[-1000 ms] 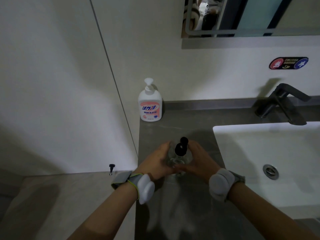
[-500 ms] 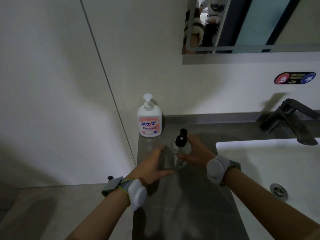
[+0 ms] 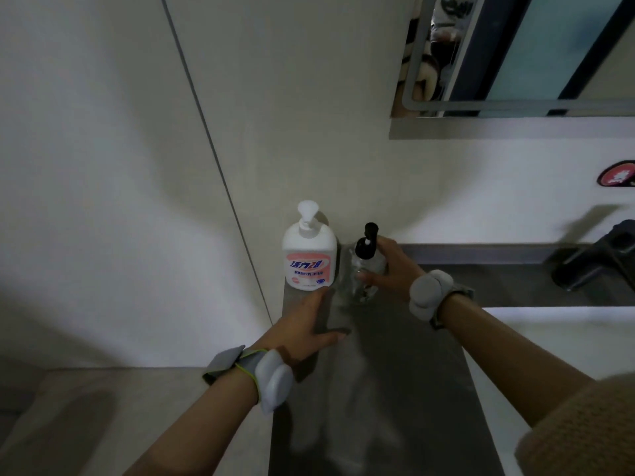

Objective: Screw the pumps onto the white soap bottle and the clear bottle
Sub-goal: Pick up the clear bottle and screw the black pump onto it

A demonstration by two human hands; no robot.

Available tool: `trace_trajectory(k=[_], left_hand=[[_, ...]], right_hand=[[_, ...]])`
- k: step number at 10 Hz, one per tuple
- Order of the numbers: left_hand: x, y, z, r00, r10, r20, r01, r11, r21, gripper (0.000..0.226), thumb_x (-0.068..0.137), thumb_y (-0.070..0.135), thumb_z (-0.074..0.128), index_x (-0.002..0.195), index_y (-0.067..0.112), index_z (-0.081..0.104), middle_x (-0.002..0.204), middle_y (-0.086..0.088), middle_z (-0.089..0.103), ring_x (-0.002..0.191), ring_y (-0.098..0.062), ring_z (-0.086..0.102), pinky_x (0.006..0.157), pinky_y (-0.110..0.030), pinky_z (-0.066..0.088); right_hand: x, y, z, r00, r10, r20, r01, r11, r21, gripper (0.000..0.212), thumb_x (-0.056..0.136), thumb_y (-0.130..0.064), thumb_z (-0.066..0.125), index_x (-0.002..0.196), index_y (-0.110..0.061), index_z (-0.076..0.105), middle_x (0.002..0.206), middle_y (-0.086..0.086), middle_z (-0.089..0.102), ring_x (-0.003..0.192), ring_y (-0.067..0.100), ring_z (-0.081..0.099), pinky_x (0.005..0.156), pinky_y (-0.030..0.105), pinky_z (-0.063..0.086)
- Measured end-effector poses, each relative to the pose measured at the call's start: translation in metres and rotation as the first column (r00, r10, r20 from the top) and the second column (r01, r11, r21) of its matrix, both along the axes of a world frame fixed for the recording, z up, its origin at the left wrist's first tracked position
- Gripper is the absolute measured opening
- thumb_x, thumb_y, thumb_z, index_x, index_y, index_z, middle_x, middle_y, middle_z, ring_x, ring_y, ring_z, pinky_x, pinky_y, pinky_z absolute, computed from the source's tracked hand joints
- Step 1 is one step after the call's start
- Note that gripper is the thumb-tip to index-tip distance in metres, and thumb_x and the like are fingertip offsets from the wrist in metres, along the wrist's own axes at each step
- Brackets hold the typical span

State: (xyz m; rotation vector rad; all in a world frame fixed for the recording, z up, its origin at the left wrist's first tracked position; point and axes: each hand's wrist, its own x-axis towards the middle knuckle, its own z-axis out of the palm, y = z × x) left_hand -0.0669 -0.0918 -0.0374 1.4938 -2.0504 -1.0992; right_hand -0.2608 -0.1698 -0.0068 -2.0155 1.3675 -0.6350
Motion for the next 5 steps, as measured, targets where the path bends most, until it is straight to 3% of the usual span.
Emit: trace_trajectory(k=[1,2,3,5], left_hand=[[0.002,-0.005,-0.001,1.000,0.005,-0.001,-0.005,1.000,0.022,0.072,0.079,0.036,0.064,0.135,0.030,0.019,0.143,-0.005,0.035,0.130,-0.023,0.034,0.098,-0.024,0.024],[0.004,-0.008,0.002,1.000,0.013,0.009,-0.013,0.999,0.041,0.078,0.080,0.037,0.063,0.139,0.029,0.013,0.145,-0.005,0.032,0.131,-0.025,0.033,0.102,-0.029,0.026],[0.004,-0.008,0.006,1.000,0.017,0.026,-0.019,0.997,0.068,0.077,0.080,0.038,0.063,0.139,0.029,0.013,0.145,-0.005,0.034,0.130,-0.025,0.036,0.104,-0.033,0.030],[0.010,-0.003,0.019,0.999,0.029,0.020,-0.030,0.997,0.073,0.073,0.078,0.040,0.064,0.136,0.025,0.023,0.140,-0.005,0.040,0.123,-0.025,0.043,0.103,-0.038,0.038]], right_hand=[[0.002,-0.005,0.006,0.999,0.032,0.017,-0.031,0.999,-0.024,0.052,0.071,0.004,0.068,0.113,0.016,0.041,0.117,0.040,0.045,0.110,0.047,0.045,0.080,0.025,0.034],[0.002,-0.005,0.004,0.998,0.061,-0.009,-0.062,0.997,-0.036,0.076,0.072,-0.024,0.065,0.125,0.016,0.028,0.130,0.036,0.035,0.126,0.040,0.032,0.100,0.029,0.031],[-0.001,-0.003,0.002,0.997,0.037,-0.062,-0.038,0.999,-0.023,0.079,0.071,-0.009,0.070,0.130,0.009,0.021,0.139,0.030,0.026,0.133,0.039,0.023,0.110,0.039,0.020],[-0.010,0.004,0.007,0.989,-0.020,-0.147,0.024,0.999,0.022,0.082,0.070,-0.008,0.072,0.131,0.009,0.019,0.140,0.032,0.026,0.132,0.044,0.021,0.105,0.033,0.019]])
